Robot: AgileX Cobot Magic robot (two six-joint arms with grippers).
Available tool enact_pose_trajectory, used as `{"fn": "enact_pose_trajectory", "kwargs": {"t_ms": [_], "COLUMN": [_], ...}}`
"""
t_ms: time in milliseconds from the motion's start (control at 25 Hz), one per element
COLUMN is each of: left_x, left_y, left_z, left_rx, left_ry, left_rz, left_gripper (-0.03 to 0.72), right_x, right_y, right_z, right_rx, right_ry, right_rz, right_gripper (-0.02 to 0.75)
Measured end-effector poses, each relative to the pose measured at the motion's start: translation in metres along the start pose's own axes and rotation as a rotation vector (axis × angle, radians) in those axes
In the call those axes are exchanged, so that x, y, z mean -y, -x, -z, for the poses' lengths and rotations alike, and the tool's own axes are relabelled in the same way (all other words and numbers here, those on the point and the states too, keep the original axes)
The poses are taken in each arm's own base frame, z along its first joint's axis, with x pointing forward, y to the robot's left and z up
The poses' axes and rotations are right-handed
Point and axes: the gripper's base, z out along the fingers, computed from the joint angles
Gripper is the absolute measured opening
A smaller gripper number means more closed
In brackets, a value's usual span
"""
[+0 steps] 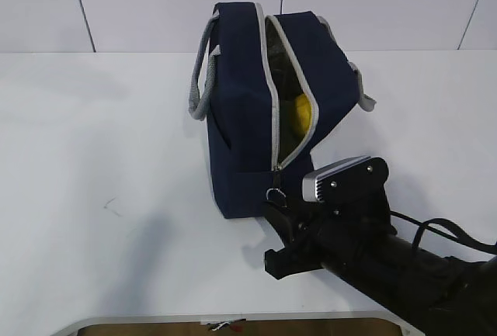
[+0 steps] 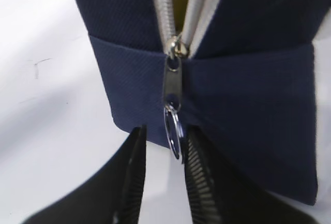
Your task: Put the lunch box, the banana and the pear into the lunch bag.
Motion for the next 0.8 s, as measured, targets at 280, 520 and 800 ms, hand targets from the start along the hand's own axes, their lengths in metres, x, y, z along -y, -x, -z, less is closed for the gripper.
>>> {"fn": "enact_pose_trajectory", "kwargs": {"t_ms": [280,520,800], "left_x": [0.0002,0.0023,0.0031], "left_y": [0.0,0.0004,0.0005], "left_z": [0.0,0.0,0.0001], "left_rx": [0.0,0.004,0.005], "left_ry": [-0.002,-0.026,-0.034], "left_rz": [0.001,0.009,0.011], "left_gripper": [0.312,0.307,0.307], "right_x": [0.0,0.0004,0.0012], "right_y": [0.0002,0.0003,-0.0009], "right_z": [0.0,0.0,0.0], "right_rx": [0.002,0.003,-0.01], "right_ry": [0.0,-0.004,-0.014], "right_rz": [0.0,-0.003,-0.008], "right_gripper": [0.133,0.076,0.013]}}
